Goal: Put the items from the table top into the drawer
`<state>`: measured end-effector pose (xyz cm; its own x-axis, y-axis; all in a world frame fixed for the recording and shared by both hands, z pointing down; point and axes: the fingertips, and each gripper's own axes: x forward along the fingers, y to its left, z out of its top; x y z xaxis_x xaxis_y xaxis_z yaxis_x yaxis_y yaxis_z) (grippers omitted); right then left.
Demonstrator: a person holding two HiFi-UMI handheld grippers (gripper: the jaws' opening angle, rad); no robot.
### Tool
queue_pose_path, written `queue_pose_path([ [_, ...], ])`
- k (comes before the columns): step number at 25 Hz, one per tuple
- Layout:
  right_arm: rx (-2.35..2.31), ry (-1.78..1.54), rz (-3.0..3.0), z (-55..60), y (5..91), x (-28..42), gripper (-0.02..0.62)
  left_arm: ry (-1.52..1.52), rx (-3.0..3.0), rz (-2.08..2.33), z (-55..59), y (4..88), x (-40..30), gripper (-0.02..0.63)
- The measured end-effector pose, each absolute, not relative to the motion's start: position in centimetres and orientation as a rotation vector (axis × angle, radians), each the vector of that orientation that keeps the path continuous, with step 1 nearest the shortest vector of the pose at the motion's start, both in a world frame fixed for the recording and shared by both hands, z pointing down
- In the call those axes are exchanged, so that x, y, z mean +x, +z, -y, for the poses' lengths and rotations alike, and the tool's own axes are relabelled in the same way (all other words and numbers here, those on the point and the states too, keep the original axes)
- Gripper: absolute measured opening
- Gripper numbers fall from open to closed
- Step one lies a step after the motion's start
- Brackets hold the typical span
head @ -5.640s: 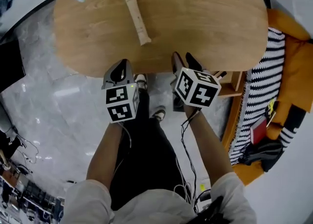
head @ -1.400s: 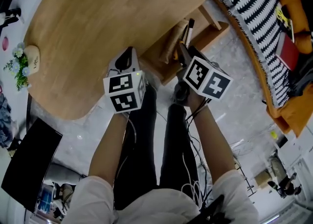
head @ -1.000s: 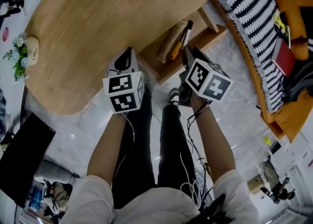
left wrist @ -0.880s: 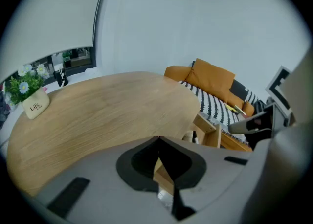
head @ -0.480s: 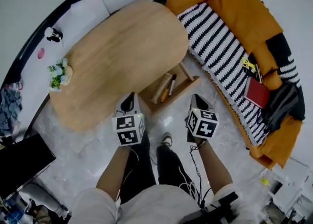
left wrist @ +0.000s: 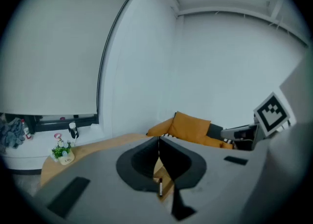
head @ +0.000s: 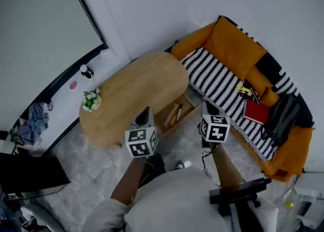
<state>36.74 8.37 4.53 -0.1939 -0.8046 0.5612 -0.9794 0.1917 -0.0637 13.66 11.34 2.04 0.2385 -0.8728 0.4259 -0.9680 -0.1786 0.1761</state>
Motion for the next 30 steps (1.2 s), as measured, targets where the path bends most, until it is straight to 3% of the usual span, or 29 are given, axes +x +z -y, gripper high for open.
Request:
queue_pose_path([
  [9,1.726,0.583,2.123,-10.6,1.2,37.3,-0.006,0.276,2.185,1.728,-11.8,-2.9,14.2,0.009],
  [30,1.699,0.571,2.147,-9.0,0.9,37.6,-0.008,0.31,2.211,1.713,-10.4,-3.1,16.2,0.009],
])
